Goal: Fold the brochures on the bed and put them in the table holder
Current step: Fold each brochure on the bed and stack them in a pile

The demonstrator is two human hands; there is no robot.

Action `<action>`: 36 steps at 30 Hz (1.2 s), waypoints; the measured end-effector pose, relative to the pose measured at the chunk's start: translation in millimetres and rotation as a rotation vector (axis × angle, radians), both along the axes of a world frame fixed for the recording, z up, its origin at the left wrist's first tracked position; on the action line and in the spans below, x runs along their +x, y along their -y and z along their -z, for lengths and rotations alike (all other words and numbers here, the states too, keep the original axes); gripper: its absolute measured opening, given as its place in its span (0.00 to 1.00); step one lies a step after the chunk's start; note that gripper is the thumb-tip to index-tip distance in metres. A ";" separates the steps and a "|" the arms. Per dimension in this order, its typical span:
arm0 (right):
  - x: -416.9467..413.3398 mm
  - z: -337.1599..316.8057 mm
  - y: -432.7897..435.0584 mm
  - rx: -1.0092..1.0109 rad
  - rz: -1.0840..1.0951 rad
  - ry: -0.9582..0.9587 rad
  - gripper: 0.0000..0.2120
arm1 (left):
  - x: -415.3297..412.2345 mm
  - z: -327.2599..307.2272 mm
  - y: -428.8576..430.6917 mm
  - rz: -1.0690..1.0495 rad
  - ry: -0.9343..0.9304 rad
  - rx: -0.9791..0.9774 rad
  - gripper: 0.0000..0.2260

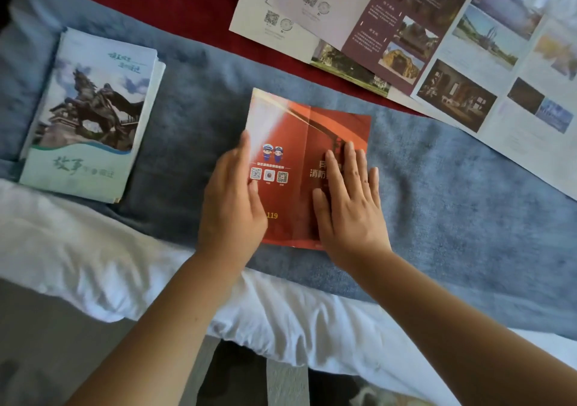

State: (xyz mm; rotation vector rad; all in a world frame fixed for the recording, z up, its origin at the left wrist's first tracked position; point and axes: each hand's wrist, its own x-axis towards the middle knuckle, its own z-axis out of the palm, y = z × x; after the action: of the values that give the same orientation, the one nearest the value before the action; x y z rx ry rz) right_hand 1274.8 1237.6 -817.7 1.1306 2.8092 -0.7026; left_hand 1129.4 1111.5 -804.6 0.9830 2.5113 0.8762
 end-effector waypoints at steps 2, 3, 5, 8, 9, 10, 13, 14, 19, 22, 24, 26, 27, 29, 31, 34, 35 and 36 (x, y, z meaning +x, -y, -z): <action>-3.3 2.9 1.6 0.020 -0.008 0.036 0.29 | 6.0 5.6 -0.5 0.063 -0.227 -0.166 0.27; -4.2 3.9 1.7 0.031 -0.007 0.049 0.29 | 9.1 11.3 -0.4 0.083 -0.263 -0.227 0.26; -6.8 4.6 2.8 0.048 -0.002 0.063 0.29 | 12.4 22.9 2.4 0.132 -0.268 -0.283 0.27; -10.8 5.2 5.6 0.056 0.030 0.050 0.28 | 14.6 37.0 5.2 0.172 -0.299 -0.330 0.27; -12.4 6.0 7.0 0.056 0.043 0.047 0.28 | 14.8 38.7 4.7 0.170 -0.312 -0.344 0.28; -13.4 7.5 8.5 0.062 0.054 0.048 0.28 | 15.0 39.1 3.8 0.165 -0.320 -0.352 0.28; -13.7 13.8 11.1 0.111 0.055 0.071 0.28 | 16.1 38.6 2.5 0.173 -0.327 -0.367 0.30; -13.5 15.5 11.9 0.126 0.045 0.090 0.29 | 16.3 39.0 3.3 0.179 -0.329 -0.370 0.31; -15.4 16.7 12.7 0.158 0.019 0.172 0.32 | 16.8 40.6 4.0 0.207 -0.361 -0.379 0.32; -17.0 13.0 13.5 0.139 0.016 0.206 0.32 | 18.4 40.9 3.2 0.188 -0.389 -0.384 0.31; -20.2 6.8 15.2 0.110 0.036 0.231 0.32 | 18.5 41.1 4.6 0.197 -0.396 -0.357 0.30; -24.5 -1.6 15.5 0.090 0.052 0.266 0.32 | 16.9 40.8 5.5 0.210 -0.382 -0.315 0.28; -27.1 -4.9 14.6 0.054 0.059 0.268 0.32 | 15.9 40.3 5.3 0.211 -0.373 -0.298 0.27; -33.1 -9.4 13.2 -0.085 0.104 0.223 0.32 | 15.8 39.0 4.1 0.203 -0.363 -0.281 0.26; -36.4 -8.6 17.0 -0.150 0.126 0.174 0.33 | 17.8 37.9 1.5 0.183 -0.340 -0.255 0.26; -40.2 -8.4 25.5 -0.185 0.119 0.120 0.35 | 18.8 36.0 -0.3 0.150 -0.253 -0.165 0.24; -42.6 -9.7 27.0 -0.228 0.125 0.095 0.35 | 16.9 34.6 0.3 0.143 -0.210 -0.129 0.24; -44.8 -11.4 27.3 -0.275 0.135 0.064 0.35 | 13.9 32.7 1.3 0.130 -0.153 -0.093 0.24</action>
State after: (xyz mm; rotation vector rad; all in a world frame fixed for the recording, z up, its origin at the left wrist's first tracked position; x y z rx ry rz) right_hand 1230.0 1210.3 -806.2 1.2713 2.5021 -1.0070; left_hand 1143.3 1110.2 -837.3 1.2088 2.5520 0.6628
